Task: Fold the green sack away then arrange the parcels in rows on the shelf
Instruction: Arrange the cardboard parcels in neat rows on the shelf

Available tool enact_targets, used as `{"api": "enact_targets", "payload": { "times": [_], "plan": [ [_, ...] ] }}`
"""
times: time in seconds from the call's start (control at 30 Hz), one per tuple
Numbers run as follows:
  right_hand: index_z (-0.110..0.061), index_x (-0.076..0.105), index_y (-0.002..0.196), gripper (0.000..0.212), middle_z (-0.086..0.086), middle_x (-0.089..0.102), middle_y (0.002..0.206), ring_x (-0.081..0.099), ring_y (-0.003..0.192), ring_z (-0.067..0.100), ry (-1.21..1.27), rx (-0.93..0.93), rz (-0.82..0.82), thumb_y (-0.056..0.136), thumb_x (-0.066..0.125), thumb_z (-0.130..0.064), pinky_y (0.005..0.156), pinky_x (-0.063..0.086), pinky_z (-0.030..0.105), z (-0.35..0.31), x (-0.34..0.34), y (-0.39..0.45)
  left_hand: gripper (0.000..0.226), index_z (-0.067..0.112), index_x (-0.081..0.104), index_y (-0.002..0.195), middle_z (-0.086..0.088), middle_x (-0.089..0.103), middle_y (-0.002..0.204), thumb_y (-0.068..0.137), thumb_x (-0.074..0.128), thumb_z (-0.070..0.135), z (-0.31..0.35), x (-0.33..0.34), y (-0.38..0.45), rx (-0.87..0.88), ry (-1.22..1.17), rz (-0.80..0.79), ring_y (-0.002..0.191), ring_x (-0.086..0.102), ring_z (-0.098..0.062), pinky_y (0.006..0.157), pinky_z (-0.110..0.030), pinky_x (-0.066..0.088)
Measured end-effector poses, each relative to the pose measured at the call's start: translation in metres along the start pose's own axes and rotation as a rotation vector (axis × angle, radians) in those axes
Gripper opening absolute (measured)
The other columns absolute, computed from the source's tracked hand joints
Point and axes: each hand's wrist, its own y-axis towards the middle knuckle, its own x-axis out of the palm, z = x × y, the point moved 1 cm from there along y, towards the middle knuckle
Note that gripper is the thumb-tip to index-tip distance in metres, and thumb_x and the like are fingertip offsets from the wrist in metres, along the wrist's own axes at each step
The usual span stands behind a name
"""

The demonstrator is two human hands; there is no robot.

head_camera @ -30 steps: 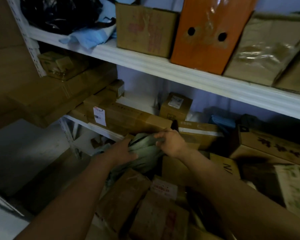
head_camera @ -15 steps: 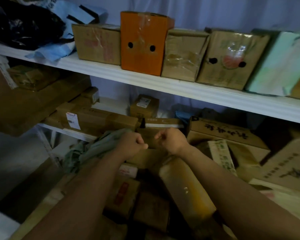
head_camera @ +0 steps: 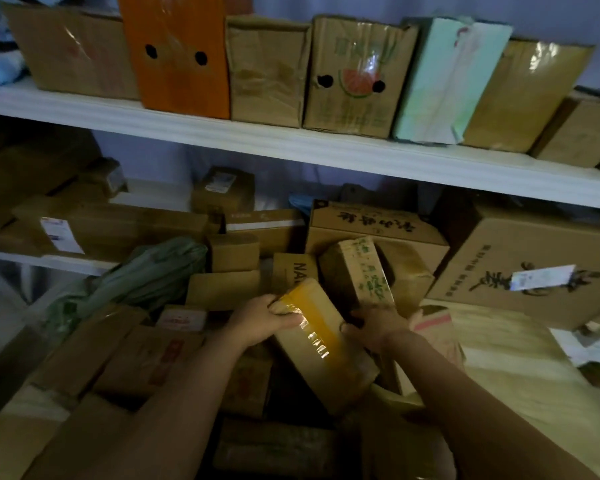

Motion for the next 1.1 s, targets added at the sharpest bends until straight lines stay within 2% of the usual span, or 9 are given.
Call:
{"api": "enact_targets", "payload": {
  "times": [0.1,0.17,0.23,0.33,0.47,0.7,0.8,0.93,1.1],
  "plan": [
    [-0.032,0.036,0.142,0.058,0.006,0.036,0.147,0.032,0.136,0.028,0.014,0.005,0.046,0.088,0.052,-0.046,0.113,0.026,0.056,0.015,0.001,-0.001,0.041,0.027,0.061,0.112,0.003,0.064,0.110,0.082,0.062,0.054,0.010,0.011,0.003,0.066,0.039,-0.038,0.101,0.059,-0.017,0.092,-0.040,0.049],
    [-0.033,0.031,0.145,0.057,0.007,0.034,0.148,0.031,0.138,0.029,0.027,-0.024,0.068,0.091,0.052,-0.033,0.115,0.018,0.057,0.020,0.001,-0.003,0.030,0.024,0.063,0.101,0.001,0.065,0.102,0.088,0.056,0.050,0.018,0.020,0.005,0.101,0.076,0.003,0.094,0.060,-0.017,0.089,-0.038,0.050],
    [-0.035,0.039,0.140,0.046,0.004,0.037,0.146,0.032,0.136,0.028,0.092,-0.014,0.135,0.095,0.046,-0.026,0.117,0.010,0.057,0.028,0.000,-0.006,0.031,0.022,0.062,0.093,-0.001,0.065,0.095,0.091,0.051,0.051,0.027,0.026,0.008,0.108,0.120,0.048,0.087,0.062,-0.019,0.085,-0.038,0.053],
    [-0.032,0.048,0.133,0.039,0.004,0.039,0.141,0.034,0.132,0.026,0.046,0.068,0.262,0.094,0.046,-0.027,0.112,0.025,0.053,0.044,-0.004,-0.008,0.035,0.021,0.063,0.092,-0.002,0.066,0.093,0.092,0.046,0.052,0.038,0.028,0.011,0.098,0.168,0.106,0.082,0.063,-0.019,0.082,-0.037,0.055],
    [-0.028,0.048,0.134,0.045,0.004,0.029,0.147,0.032,0.134,0.028,0.207,0.266,0.318,0.089,0.053,-0.033,0.106,0.035,0.053,0.073,-0.009,-0.006,0.035,0.023,0.069,0.089,0.003,0.069,0.088,0.086,0.056,0.056,0.052,0.030,0.019,0.136,0.114,0.098,0.083,0.064,-0.014,0.082,-0.035,0.054],
    [-0.017,0.046,0.137,0.047,0.010,0.023,0.154,0.037,0.135,0.031,0.281,0.270,0.389,0.091,0.056,-0.014,0.109,0.036,0.042,0.119,-0.033,0.007,0.022,0.026,0.067,0.078,0.008,0.066,0.081,0.082,0.065,0.049,0.083,0.039,0.031,0.097,0.105,0.176,0.080,0.061,-0.008,0.068,-0.025,0.047],
    [-0.016,0.046,0.137,0.046,0.011,0.028,0.151,0.041,0.133,0.030,0.256,0.294,0.399,0.093,0.050,-0.006,0.106,0.038,0.037,0.139,-0.042,0.011,0.011,0.026,0.064,0.095,0.006,0.065,0.097,0.086,0.065,0.034,0.106,0.046,0.037,0.105,0.163,0.307,0.092,0.061,-0.013,0.080,-0.031,0.051],
    [-0.016,0.053,0.130,0.038,0.009,0.040,0.142,0.049,0.123,0.026,0.312,0.179,0.386,0.093,0.051,-0.011,0.101,0.043,0.035,0.142,-0.037,0.020,0.037,0.023,0.058,0.118,0.002,0.058,0.120,0.083,0.069,0.027,0.138,0.065,0.059,0.147,0.219,0.373,0.109,0.057,-0.020,0.089,-0.037,0.051],
    [-0.014,0.052,0.131,0.036,0.007,0.058,0.130,0.057,0.115,0.023,0.492,-0.038,0.264,0.096,0.050,-0.019,0.089,0.045,0.028,0.115,-0.032,0.034,0.048,0.017,0.054,0.125,-0.004,0.062,0.118,0.081,0.070,0.025,0.149,0.086,0.092,-0.086,-0.029,0.083,0.109,0.060,-0.022,0.091,-0.039,0.051]
  ]
}}
